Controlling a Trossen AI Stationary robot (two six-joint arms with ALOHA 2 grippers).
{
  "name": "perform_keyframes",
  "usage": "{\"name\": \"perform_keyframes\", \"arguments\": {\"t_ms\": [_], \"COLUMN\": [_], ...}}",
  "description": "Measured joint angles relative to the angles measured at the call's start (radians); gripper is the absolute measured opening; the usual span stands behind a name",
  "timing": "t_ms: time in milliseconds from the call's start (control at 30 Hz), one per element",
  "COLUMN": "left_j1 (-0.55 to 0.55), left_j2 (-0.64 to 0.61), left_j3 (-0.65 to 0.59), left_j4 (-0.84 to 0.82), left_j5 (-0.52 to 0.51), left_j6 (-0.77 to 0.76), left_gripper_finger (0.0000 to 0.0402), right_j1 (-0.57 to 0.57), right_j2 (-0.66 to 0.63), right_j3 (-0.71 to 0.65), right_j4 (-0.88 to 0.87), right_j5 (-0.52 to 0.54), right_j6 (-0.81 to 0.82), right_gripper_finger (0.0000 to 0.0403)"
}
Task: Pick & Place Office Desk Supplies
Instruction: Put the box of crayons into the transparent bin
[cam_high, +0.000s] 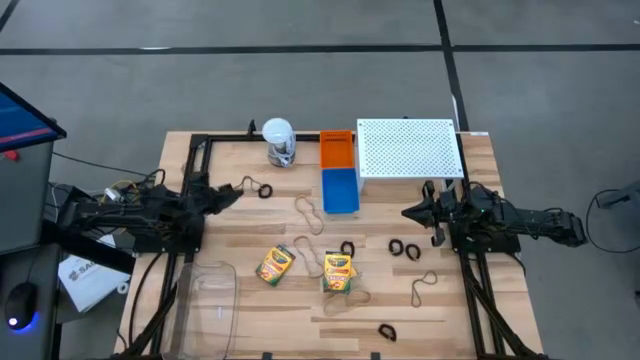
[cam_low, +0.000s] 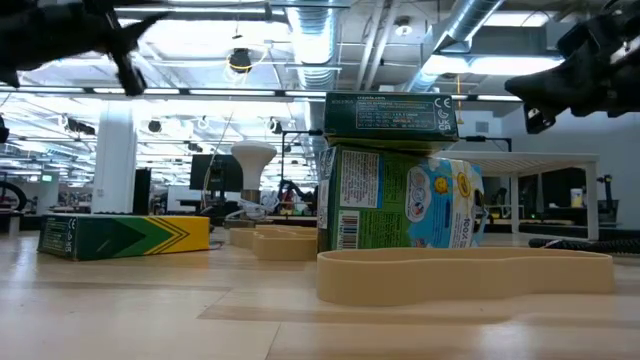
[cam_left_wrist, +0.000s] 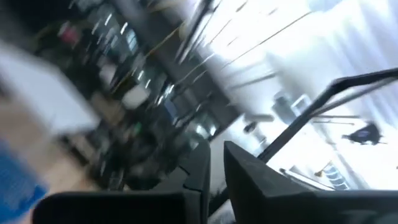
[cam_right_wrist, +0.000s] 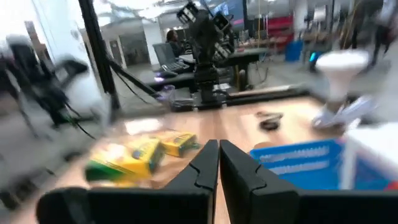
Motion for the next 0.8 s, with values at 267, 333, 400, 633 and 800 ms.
{"name": "perform_keyframes", "arguments": {"t_ms": [267, 333, 400, 633, 800], "left_j1": [0.0, 0.0, 0.0, 0.0, 0.0], "left_j2": [0.04, 0.057, 0.072, 0.129, 0.153], "left_j3": [0.047, 0.063, 0.08, 0.109, 0.109], "left_j4": [0.161, 0.177, 0.179, 0.177, 0.173], "left_j5": [-0.178, -0.271, -0.336, -0.47, -0.467], "left_j6": [0.285, 0.335, 0.372, 0.408, 0.391], "left_gripper_finger": [0.0075, 0.0076, 0.0076, 0.0077, 0.0077], "right_j1": [-0.027, -0.033, -0.039, -0.058, -0.072], "right_j2": [0.001, 0.001, 0.0, 0.006, -0.001], "right_j3": [0.0, 0.0, 0.0, 0.0, 0.001], "right_j4": [0.114, 0.205, 0.331, 0.666, 0.761], "right_j5": [0.05, 0.073, 0.125, 0.4, 0.511], "right_j6": [0.085, 0.201, 0.307, 0.482, 0.482], "right_gripper_finger": [0.0013, 0.0013, 0.0013, 0.0013, 0.0013]}}
